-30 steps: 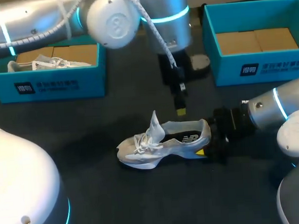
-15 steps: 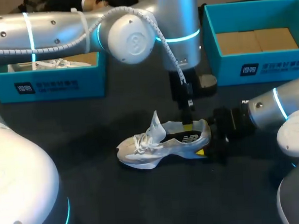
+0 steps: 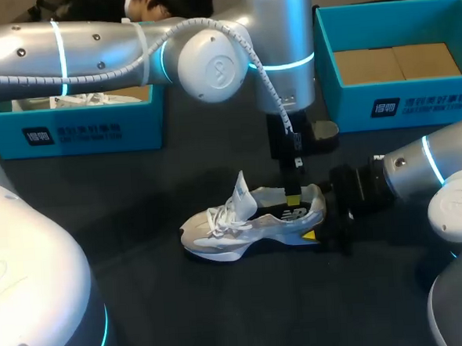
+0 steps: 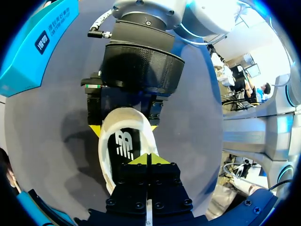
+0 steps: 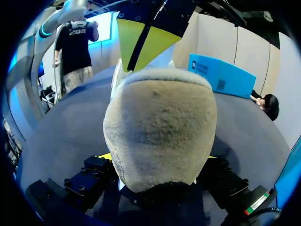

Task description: Take the shoe out of the shoebox, open the shoe tongue, remove and reinsert the insole, then place the shoe into the shoebox

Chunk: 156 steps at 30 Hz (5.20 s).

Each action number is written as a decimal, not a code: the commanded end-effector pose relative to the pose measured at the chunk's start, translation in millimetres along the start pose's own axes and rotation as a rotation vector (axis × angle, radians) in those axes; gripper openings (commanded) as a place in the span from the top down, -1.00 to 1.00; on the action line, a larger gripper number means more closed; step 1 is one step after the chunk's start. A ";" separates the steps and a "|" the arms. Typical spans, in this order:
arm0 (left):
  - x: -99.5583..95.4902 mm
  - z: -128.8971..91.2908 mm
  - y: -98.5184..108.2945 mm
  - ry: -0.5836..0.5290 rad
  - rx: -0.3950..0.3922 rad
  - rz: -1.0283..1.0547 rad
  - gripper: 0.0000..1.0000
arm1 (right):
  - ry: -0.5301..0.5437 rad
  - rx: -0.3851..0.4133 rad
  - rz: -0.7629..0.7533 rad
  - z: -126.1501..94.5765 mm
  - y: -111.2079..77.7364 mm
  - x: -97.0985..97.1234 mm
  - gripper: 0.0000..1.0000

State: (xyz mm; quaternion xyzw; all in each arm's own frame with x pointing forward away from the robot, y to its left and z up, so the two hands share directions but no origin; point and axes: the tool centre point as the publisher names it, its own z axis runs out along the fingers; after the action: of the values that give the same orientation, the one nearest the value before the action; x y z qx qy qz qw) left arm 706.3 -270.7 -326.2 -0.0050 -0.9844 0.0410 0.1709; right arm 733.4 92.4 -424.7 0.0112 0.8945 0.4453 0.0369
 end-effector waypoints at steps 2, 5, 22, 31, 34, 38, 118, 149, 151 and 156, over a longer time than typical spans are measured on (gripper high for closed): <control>-0.1 -0.2 0.9 0.001 0.001 0.001 1.00 | -0.002 0.004 0.000 1.3 0.2 2.0 1.00; -0.1 -0.2 0.9 0.001 0.001 0.001 1.00 | -0.002 0.004 0.000 1.3 0.2 2.0 1.00; -8.3 32.6 18.8 -0.038 0.013 0.046 1.00 | -0.002 0.004 0.000 1.3 0.2 2.0 1.00; -13.7 45.4 24.8 -0.048 0.025 0.053 1.00 | -0.002 0.004 0.000 1.3 0.2 2.0 1.00; -16.3 46.6 27.4 -0.056 0.034 0.048 1.00 | -0.002 0.004 0.000 1.3 0.2 2.0 1.00; -17.2 47.5 31.4 -0.064 0.046 0.058 1.00 | -0.002 0.004 0.000 1.3 0.2 2.0 1.00; -19.3 -11.6 44.0 -0.084 0.071 0.333 1.00 | -0.002 0.004 0.000 1.3 0.2 2.0 1.00; -1.3 -31.3 23.0 -0.053 0.223 0.357 1.00 | -0.002 0.004 0.000 1.3 0.2 2.0 1.00; -1.6 -31.8 19.0 -0.050 0.223 0.356 1.00 | -0.002 0.004 0.000 1.3 0.2 2.0 1.00; -3.9 -29.2 7.8 -0.033 0.231 0.355 1.00 | -0.002 0.004 0.000 1.3 0.2 2.0 1.00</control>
State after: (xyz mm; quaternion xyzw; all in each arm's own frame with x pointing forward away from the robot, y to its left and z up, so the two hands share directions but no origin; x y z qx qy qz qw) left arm 716.0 -251.6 -295.9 -0.1561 -0.9599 0.1862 0.1399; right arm 733.6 92.5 -424.9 0.0112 0.8945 0.4453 0.0367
